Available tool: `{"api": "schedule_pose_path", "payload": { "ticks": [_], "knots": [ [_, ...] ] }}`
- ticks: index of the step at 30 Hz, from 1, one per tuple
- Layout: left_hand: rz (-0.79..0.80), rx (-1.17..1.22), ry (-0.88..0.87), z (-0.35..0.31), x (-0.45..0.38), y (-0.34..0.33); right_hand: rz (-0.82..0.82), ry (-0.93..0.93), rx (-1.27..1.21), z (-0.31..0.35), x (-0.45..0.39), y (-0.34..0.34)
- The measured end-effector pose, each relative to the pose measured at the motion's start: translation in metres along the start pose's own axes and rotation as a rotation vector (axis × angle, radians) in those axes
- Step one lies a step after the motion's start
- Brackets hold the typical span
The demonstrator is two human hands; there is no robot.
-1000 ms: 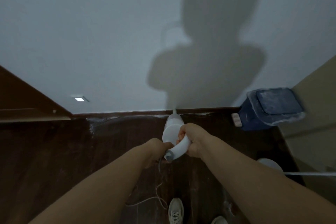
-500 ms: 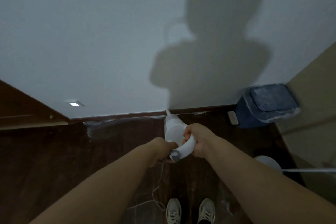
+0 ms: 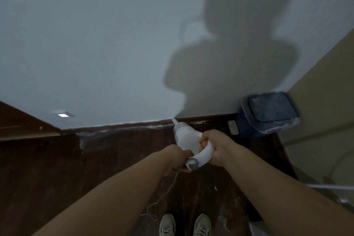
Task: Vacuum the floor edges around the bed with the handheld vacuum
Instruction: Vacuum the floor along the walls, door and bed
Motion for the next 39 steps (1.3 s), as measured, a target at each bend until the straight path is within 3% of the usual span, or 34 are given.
{"api": "schedule_pose_path", "payload": {
  "ticks": [20,32,39],
  "knots": [
    [0.138,-0.005,-0.034,-0.075,0.010,-0.101,-0.072,-0.019,-0.148,0.027,-0.031,0.120],
    [0.147,-0.170,-0.175,-0.076,-0.004,-0.108,-0.190,-0.014,-0.276,0.008,-0.028,0.130],
    [0.177,-0.250,-0.149,-0.052,-0.041,-0.109,-0.239,-0.066,-0.375,-0.023,-0.051,0.107]
  ]
}}
Point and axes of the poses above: each hand's wrist, its own x-axis away from the middle knuckle, its own y-axis out of the back of the hand, z = x × y, the point moved 10 cm from there along -x, towards the middle knuckle, and after that the axes turned 12 degrees about -z, right-handed, at the moved point
